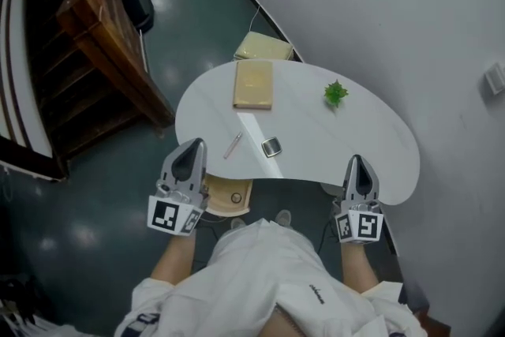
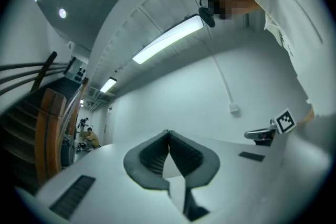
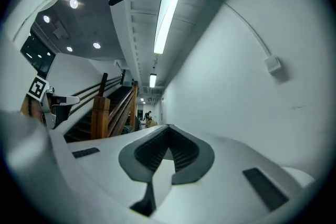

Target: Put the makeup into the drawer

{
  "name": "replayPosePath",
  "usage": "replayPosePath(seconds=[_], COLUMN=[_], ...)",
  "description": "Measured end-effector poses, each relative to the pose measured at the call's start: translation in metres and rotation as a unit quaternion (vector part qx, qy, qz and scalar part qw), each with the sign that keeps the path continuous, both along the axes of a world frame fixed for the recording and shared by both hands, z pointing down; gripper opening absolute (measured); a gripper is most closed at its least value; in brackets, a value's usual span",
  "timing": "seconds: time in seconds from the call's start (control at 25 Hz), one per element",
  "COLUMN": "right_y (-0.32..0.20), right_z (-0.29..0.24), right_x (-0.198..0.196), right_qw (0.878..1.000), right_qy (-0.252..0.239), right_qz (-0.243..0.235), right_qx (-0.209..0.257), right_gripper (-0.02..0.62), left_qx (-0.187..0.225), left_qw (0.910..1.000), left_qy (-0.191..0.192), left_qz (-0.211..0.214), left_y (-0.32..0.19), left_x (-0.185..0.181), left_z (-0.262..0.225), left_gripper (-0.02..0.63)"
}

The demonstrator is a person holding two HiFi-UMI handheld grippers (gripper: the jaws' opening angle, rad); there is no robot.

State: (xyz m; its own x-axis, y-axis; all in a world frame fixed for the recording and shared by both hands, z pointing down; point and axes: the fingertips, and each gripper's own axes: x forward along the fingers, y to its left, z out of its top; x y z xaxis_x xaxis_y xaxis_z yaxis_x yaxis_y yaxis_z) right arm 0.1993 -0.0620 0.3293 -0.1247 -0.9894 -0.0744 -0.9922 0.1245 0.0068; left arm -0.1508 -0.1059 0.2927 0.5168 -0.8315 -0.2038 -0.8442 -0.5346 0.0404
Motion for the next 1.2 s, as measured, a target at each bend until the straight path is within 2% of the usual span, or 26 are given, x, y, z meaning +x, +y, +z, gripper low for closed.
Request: replayPosePath(seconds=[0.2, 0.52, 0.84, 1.2], right_y=[0.008, 0.012, 0.015, 0.017], right_z=[-0.005, 0.001, 0.003, 0.006], right_x=[0.022, 0.035, 0.031, 0.030], right_qw=[1.000, 0.999, 0.999, 0.999], right_qy=[-0.002, -0.009, -0.028, -0.027], right_qz=[0.028, 0.042, 0.042, 0.038], right_qx=[0.008, 0.003, -0.004, -0.009], right_gripper=[0.017, 0.017, 0.017, 0.017], left_qx=[0.008, 0.023, 0.017, 0.015], left_qw=[0.9991, 0.9992, 0.9996, 0.9997], left_qy=[0.032, -0.003, -0.002, -0.008], left_qz=[-0.025, -0.033, -0.021, -0.017], left_y=[-0.010, -0.008, -0.005, -0.002], left_x=[-0.020, -0.020, -0.013, -0.009], left_z=[-0.004, -0.004, -0.004, 0.000], left_gripper=[0.026, 0.026, 0.026, 0.026])
